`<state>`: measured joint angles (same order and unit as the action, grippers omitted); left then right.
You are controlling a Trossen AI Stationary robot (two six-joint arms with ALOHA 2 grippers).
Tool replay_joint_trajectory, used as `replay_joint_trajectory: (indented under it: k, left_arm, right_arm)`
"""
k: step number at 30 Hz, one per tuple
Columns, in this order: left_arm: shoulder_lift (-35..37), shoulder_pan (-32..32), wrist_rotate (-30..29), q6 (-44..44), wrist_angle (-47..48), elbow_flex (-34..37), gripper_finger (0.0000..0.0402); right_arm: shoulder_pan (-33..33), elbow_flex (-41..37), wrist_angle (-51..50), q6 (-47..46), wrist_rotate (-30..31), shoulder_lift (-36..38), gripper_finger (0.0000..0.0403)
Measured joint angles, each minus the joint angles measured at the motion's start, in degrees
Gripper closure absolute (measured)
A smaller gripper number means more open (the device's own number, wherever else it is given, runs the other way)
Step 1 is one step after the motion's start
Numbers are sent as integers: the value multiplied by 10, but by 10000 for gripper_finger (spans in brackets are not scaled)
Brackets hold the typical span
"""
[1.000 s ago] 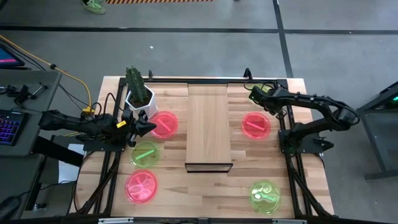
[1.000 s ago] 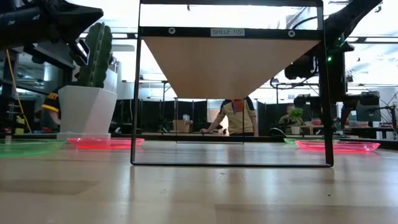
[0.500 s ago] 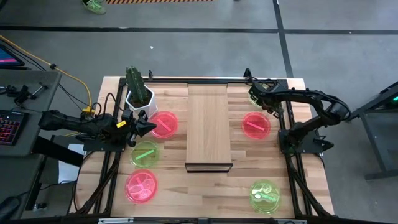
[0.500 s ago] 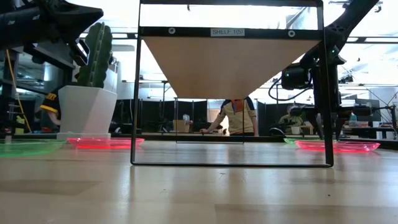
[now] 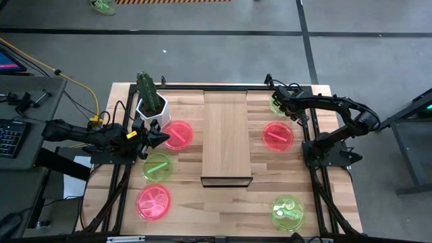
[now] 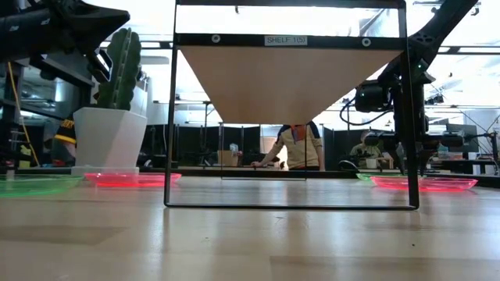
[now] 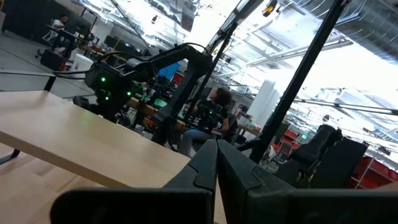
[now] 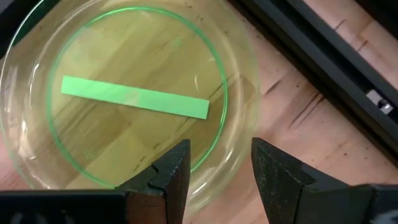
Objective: Place and stack plates onto a shelf
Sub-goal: Put the top right green plate on the shelf
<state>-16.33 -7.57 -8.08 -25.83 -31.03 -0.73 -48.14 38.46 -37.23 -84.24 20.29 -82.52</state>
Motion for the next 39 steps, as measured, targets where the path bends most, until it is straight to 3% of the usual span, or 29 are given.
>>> replay_joint_trajectory:
  k: [8, 13, 25, 29, 35, 39]
  left_arm:
    - [0, 0, 0, 0, 0, 0, 398]
    - [0, 0, 0, 0, 0, 0, 398]
    - [0, 0, 0, 0, 0, 0, 398]
    - [0, 0, 0, 0, 0, 0, 398]
    - [0, 0, 0, 0, 0, 0, 398]
    - [0, 0, 0, 0, 0, 0, 398]
  right_arm:
    - [0, -35, 37, 3, -39, 0, 254]
    - [1, -73, 78, -38, -35, 11, 254]
    - [-6, -79, 86, -31, -34, 44, 256]
    - [-6, -79, 82, -27, -29, 44, 290]
    - [-5, -79, 89, 13, -18, 44, 391]
    - [2, -79, 87, 32, -19, 55, 387]
